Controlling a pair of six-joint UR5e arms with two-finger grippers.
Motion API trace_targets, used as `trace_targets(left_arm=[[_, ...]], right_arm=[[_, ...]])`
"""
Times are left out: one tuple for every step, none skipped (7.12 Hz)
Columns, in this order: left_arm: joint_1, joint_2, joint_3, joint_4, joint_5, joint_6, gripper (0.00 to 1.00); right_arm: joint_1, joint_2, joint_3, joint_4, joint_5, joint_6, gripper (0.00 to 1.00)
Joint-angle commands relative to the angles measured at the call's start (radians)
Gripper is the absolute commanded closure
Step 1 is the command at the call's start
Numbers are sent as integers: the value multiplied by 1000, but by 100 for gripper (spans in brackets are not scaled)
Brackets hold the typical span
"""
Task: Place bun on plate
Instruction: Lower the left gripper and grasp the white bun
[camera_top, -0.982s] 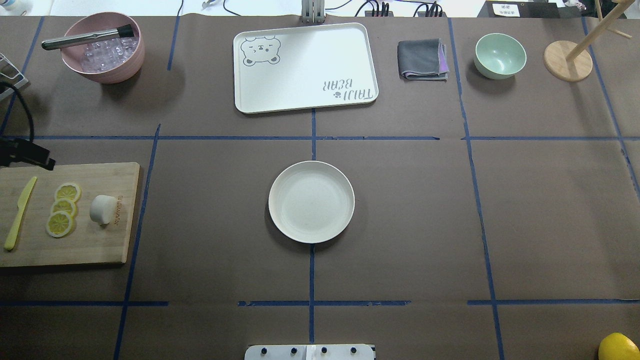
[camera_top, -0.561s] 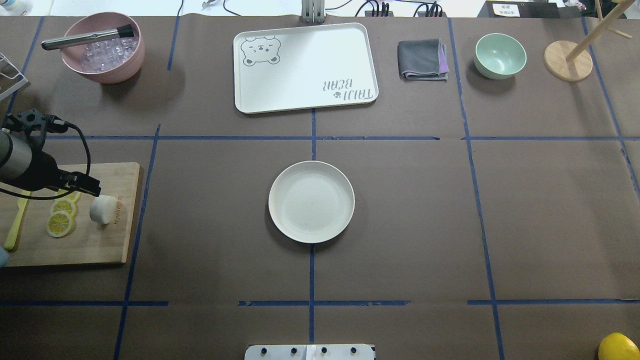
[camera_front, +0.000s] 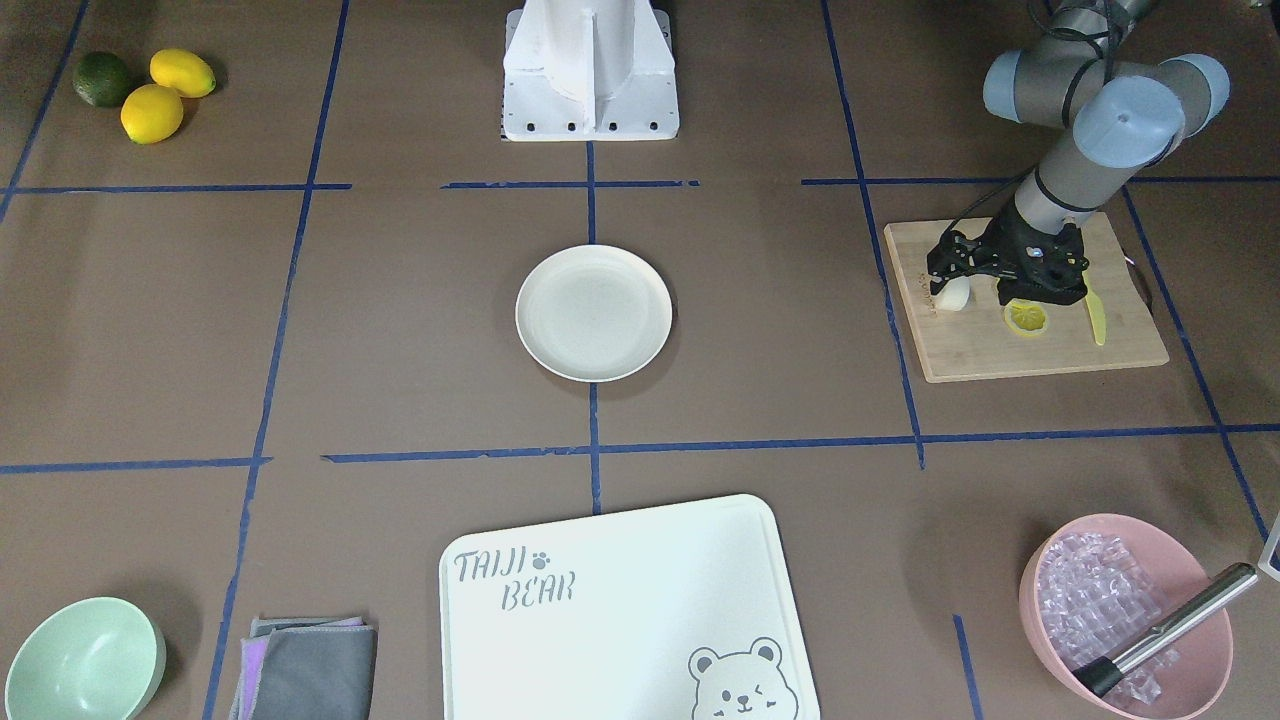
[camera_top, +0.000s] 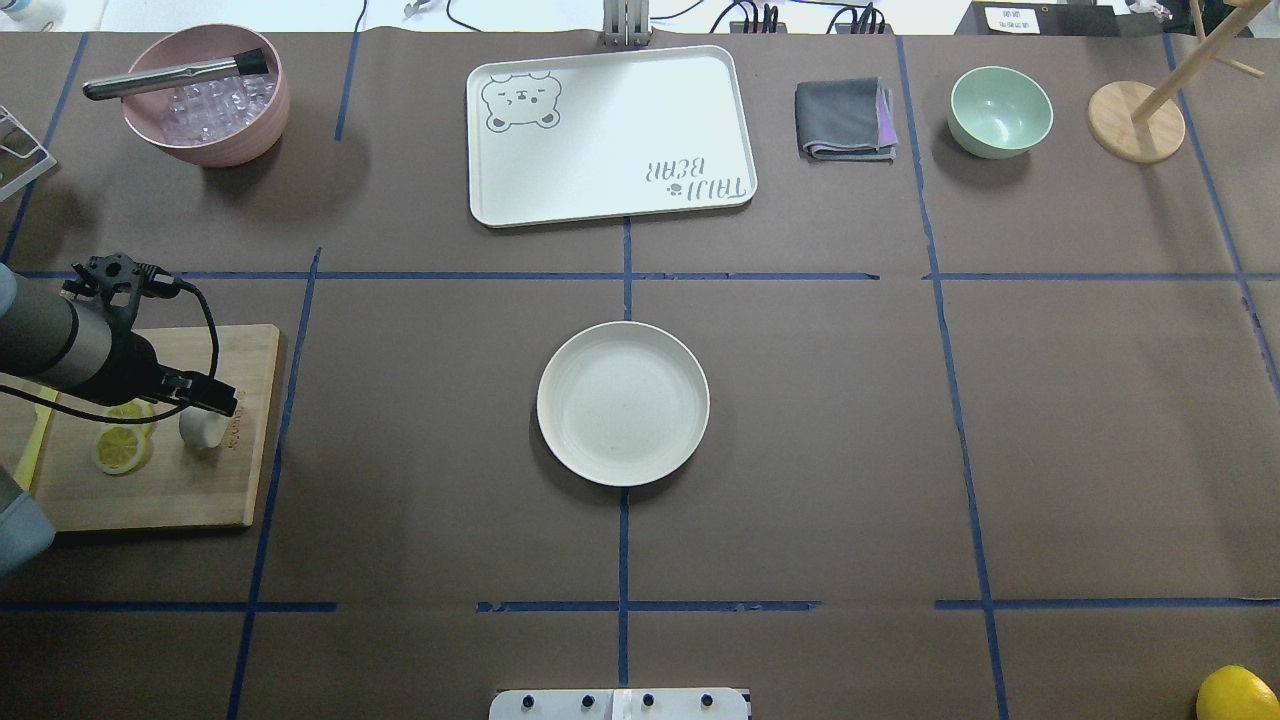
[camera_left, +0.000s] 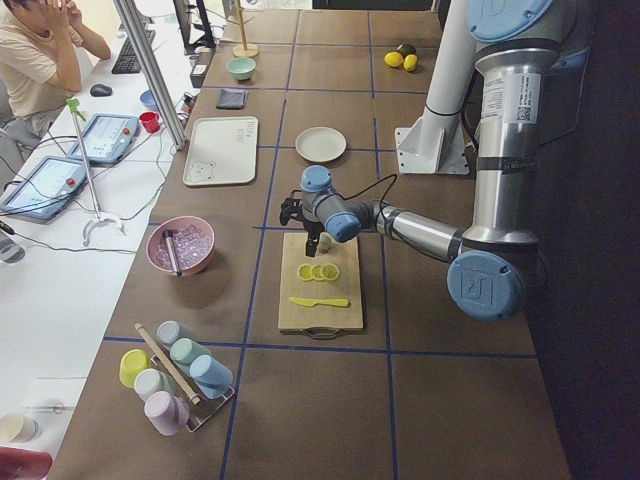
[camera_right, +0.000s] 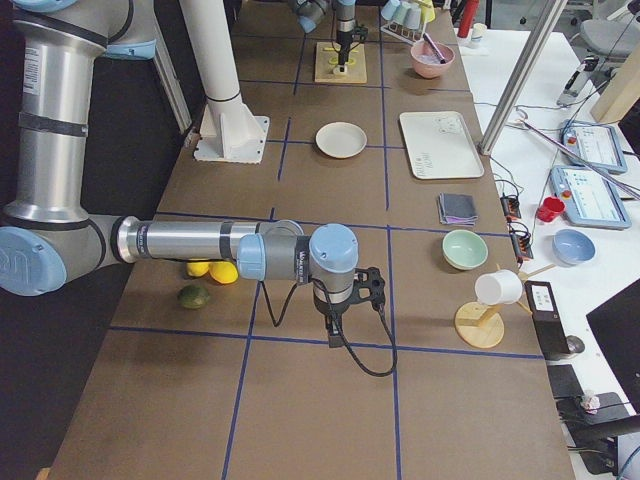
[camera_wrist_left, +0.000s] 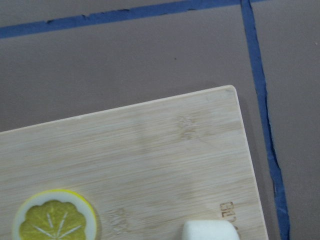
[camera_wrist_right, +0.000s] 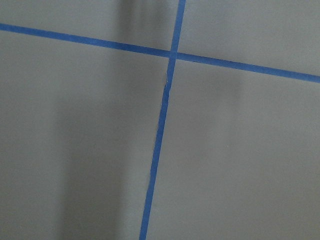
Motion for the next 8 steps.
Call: trace_targets(left_arm=[[16,-3,-3,0,-1,-1,29],[16,0,-10,3,-1,-2,74],[16,2,-13,3,1,-2,80],[16,2,-16,3,1,-2,80],[16,0,-36,8,1,-5,80],[17,-13,-70,41,1,-37,80],[16,-97,-105,160,1,-71,80],[17,-232,-114,306,2,-129,79]], right_arm=[[0,0,-4,0,0,0,0],[0,0,-4,0,0,0,0],[0,0,-4,0,0,0,0],[0,0,-6,0,0,0,0],[0,0,-4,0,0,0,0],[0,0,-2,0,0,1,0],[0,0,-1,0,3,1,0],[0,-2,-2,0,20,1,0]])
